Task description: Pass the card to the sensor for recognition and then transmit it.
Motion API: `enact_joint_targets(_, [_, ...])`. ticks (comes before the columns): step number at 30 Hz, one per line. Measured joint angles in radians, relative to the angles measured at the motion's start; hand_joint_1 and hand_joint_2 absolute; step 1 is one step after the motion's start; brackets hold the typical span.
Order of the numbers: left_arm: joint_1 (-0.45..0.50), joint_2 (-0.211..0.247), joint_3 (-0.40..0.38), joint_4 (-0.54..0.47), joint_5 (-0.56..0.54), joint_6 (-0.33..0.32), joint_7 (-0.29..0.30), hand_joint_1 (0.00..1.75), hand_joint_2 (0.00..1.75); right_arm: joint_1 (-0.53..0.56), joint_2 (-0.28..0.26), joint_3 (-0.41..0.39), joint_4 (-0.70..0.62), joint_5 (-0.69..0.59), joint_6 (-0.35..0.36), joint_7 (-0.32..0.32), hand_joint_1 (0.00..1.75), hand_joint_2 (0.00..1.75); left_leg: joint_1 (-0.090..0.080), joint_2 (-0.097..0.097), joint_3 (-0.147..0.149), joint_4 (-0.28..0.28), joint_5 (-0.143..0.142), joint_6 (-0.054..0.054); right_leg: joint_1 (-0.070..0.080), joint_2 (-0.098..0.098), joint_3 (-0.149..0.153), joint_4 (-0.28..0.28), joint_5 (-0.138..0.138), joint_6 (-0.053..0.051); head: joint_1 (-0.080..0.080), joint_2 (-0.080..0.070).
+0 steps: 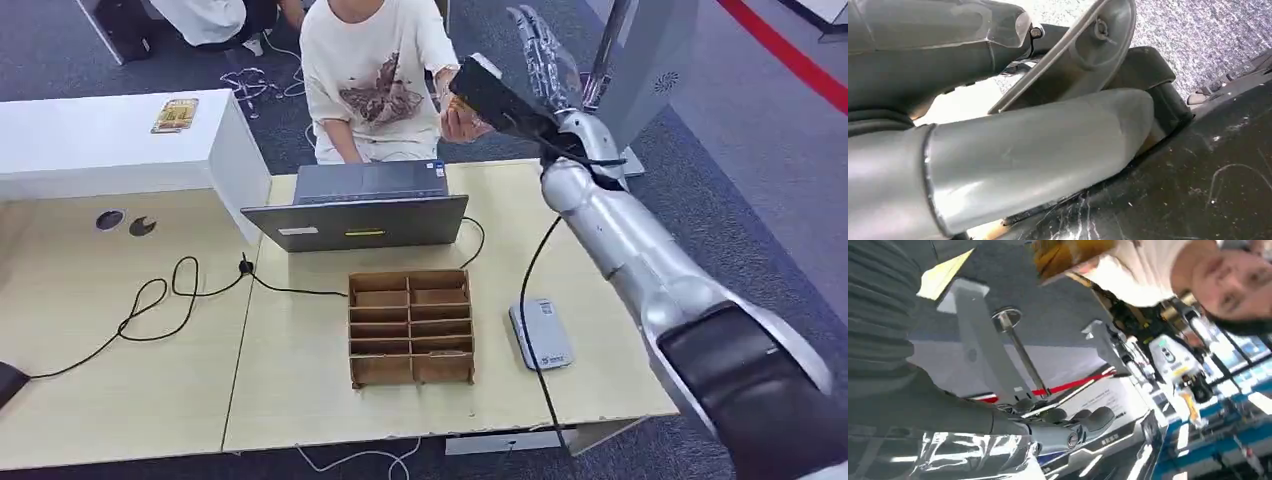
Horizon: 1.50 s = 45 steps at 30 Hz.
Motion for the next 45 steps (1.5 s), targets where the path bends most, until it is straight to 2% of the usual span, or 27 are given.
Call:
enact_joint_targets(4, [0.001, -0.002, 0.000, 0.000, 0.016, 0.009, -0.002, 0.00, 0.00, 0.120, -0.018, -0.119, -0.151, -0.087, -0.015, -0.054, 0.00, 1.75, 0.000, 0.000, 0.000, 0.000, 0.000, 0.000, 0.000, 0.000, 0.000, 0.000, 0.000, 0.000, 0.000, 0.000])
enact_joint_targets(7, [0.002, -0.003, 0.000, 0.000, 0.026, 0.014, -0.004, 0.00, 0.00, 0.233, -0.036, -0.206, -0.282, -0.165, 0.006, -0.096, 0.00, 1.75, 0.000, -0.001, -0.001, 0.000, 0.000, 0.000, 0.000, -0.001, 0.000, -0.001, 0.000, 0.000, 0.000, 0.000])
enact_joint_targets(14, [0.008, -0.007, 0.004, 0.000, 0.055, 0.029, -0.016, 0.00, 0.00, 0.543, -0.115, -0.417, -0.571, -0.572, 0.220, -0.281, 0.00, 1.75, 0.000, -0.004, -0.003, 0.000, -0.001, 0.002, 0.000, -0.004, 0.000, -0.002, -0.001, 0.001, 0.000, 0.000])
enact_joint_targets(17, [0.010, -0.009, 0.014, 0.000, 0.070, 0.040, -0.018, 0.00, 0.00, 0.690, -0.150, -0.497, -0.678, -0.675, 0.305, -0.338, 0.00, 1.75, 0.000, -0.004, -0.003, 0.000, -0.002, 0.002, 0.000, -0.004, -0.001, -0.003, -0.001, 0.002, 0.000, 0.000])
enact_joint_targets(21, [0.012, -0.013, 0.031, 0.000, 0.086, 0.045, -0.015, 0.00, 0.00, 0.900, -0.173, -0.586, -0.811, -0.712, 0.377, -0.398, 0.00, 1.75, 0.000, -0.003, -0.003, 0.000, -0.003, 0.003, 0.000, -0.004, -0.001, -0.003, -0.002, 0.002, 0.000, 0.000])
enact_joint_targets(26, [0.012, -0.018, 0.039, 0.000, 0.090, 0.050, -0.006, 0.00, 0.00, 1.121, -0.178, -0.629, -0.967, -0.597, 0.400, -0.459, 0.00, 1.75, 0.000, -0.002, -0.004, -0.001, -0.004, 0.003, 0.000, -0.003, -0.001, -0.003, -0.003, 0.003, 0.000, 0.000])
enact_joint_targets(30, [0.012, -0.021, 0.044, 0.000, 0.093, 0.052, -0.006, 0.00, 0.00, 1.230, -0.178, -0.618, -1.072, -0.473, 0.340, -0.542, 0.00, 1.75, 0.000, -0.002, -0.003, -0.001, -0.004, 0.003, 0.000, -0.003, -0.001, -0.003, -0.003, 0.003, 0.000, 0.000])
enact_joint_targets(36, [0.013, -0.025, 0.056, 0.000, 0.107, 0.063, 0.001, 0.00, 0.00, 1.363, -0.175, -0.552, -1.203, -0.343, 0.157, -0.559, 0.00, 1.75, 0.000, -0.002, -0.003, -0.001, -0.004, 0.003, 0.000, -0.003, -0.001, -0.003, -0.003, 0.003, 0.000, 0.000])
enact_joint_targets(40, [0.012, -0.029, 0.056, 0.000, 0.109, 0.069, 0.011, 0.00, 0.00, 1.420, -0.184, -0.445, -1.240, -0.212, -0.039, -0.467, 0.00, 1.75, 0.000, -0.001, -0.004, -0.001, -0.004, 0.003, 0.000, -0.002, -0.001, -0.003, -0.003, 0.003, 0.000, 0.000])
enact_joint_targets(42, [0.011, -0.030, 0.056, 0.000, 0.107, 0.069, 0.018, 0.00, 0.00, 1.424, -0.212, -0.356, -1.240, -0.150, -0.128, -0.376, 0.00, 1.75, 0.000, -0.001, -0.003, -0.001, -0.004, 0.003, 0.000, -0.002, -0.001, -0.003, -0.003, 0.003, 0.000, 0.000])
enact_joint_targets(45, [0.009, -0.031, 0.056, 0.000, 0.098, 0.069, 0.027, 0.00, 0.00, 1.418, -0.265, -0.236, -1.229, -0.061, -0.217, -0.255, 0.00, 1.75, 0.000, -0.001, -0.004, -0.001, -0.004, 0.003, 0.000, -0.002, 0.000, -0.003, -0.003, 0.003, 0.000, 0.000])
